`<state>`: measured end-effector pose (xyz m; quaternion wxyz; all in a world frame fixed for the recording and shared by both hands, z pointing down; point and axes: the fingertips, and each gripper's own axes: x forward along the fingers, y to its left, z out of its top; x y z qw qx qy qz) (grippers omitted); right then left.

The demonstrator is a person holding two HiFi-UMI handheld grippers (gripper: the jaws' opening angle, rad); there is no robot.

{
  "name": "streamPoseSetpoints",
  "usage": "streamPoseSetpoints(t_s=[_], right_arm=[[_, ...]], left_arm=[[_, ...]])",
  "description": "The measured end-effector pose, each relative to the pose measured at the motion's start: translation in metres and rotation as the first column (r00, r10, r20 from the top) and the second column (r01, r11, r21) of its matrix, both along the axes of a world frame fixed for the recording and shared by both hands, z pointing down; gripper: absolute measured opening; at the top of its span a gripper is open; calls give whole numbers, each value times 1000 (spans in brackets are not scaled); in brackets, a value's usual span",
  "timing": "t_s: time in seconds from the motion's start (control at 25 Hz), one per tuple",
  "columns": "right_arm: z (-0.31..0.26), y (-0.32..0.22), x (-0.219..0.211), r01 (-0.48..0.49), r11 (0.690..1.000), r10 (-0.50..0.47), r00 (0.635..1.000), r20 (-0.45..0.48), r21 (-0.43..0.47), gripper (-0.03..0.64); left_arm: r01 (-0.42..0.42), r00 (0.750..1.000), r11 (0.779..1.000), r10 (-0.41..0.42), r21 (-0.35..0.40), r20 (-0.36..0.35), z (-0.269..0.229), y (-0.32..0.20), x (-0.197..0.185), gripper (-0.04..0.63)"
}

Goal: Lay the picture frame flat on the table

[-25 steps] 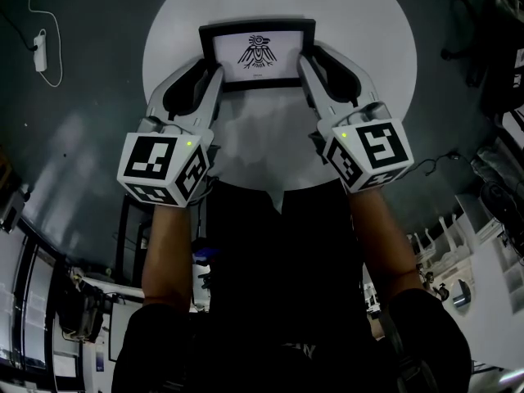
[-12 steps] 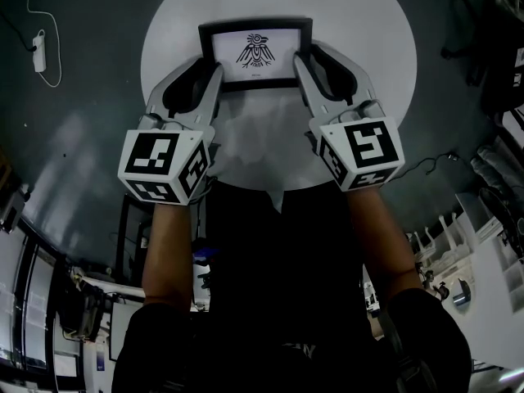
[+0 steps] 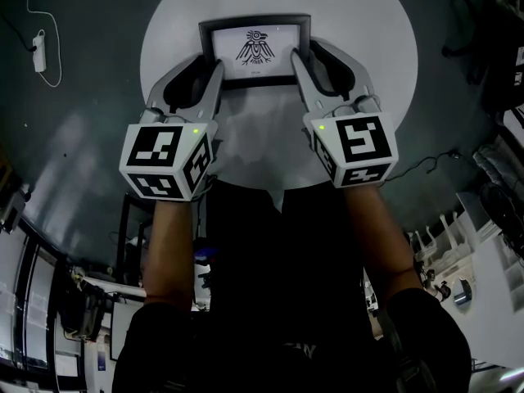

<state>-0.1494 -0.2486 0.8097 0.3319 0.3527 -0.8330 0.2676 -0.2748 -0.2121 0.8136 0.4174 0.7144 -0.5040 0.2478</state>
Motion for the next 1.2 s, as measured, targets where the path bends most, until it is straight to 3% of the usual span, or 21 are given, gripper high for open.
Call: streamPoseSetpoints(t_s=[0.56, 0.88, 1.2], right_arm=[[-2, -1, 0, 10, 1000, -10, 1000, -19, -5, 109], [-17, -7, 0, 6, 999, -6, 1000, -8, 46, 106], [-64, -14, -8, 12, 992, -18, 999, 44, 127, 67]], left_arm=[[-23, 999, 1000, 23, -1, 25, -2, 0, 1, 100], [-18, 998, 999, 16, 33, 61, -9, -3, -3, 104], [6, 997, 988, -18, 157, 76, -60, -19, -17, 81]])
